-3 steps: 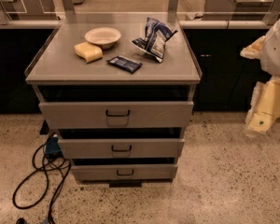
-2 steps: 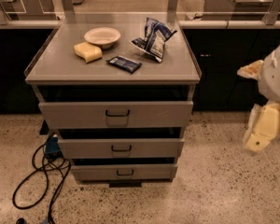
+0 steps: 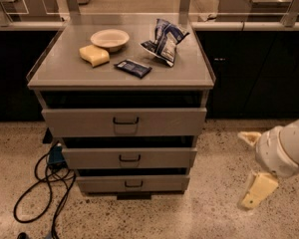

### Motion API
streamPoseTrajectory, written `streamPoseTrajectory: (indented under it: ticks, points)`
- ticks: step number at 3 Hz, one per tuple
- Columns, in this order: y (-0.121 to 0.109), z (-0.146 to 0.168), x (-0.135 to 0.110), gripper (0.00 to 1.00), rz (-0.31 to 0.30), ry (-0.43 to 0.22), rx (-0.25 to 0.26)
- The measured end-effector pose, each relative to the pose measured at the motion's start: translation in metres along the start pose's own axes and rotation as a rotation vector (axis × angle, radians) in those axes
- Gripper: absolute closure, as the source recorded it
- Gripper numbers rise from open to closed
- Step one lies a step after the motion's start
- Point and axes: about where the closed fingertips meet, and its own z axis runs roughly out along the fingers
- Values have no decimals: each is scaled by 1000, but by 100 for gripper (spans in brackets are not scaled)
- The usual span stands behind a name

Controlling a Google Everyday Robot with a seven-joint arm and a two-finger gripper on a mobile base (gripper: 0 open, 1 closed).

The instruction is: Open bottom drawer

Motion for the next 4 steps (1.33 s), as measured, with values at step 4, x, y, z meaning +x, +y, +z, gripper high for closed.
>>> streamPoseTrajectory:
  ticks: [4]
  points:
    - [4, 239, 88, 0, 342, -39, -2]
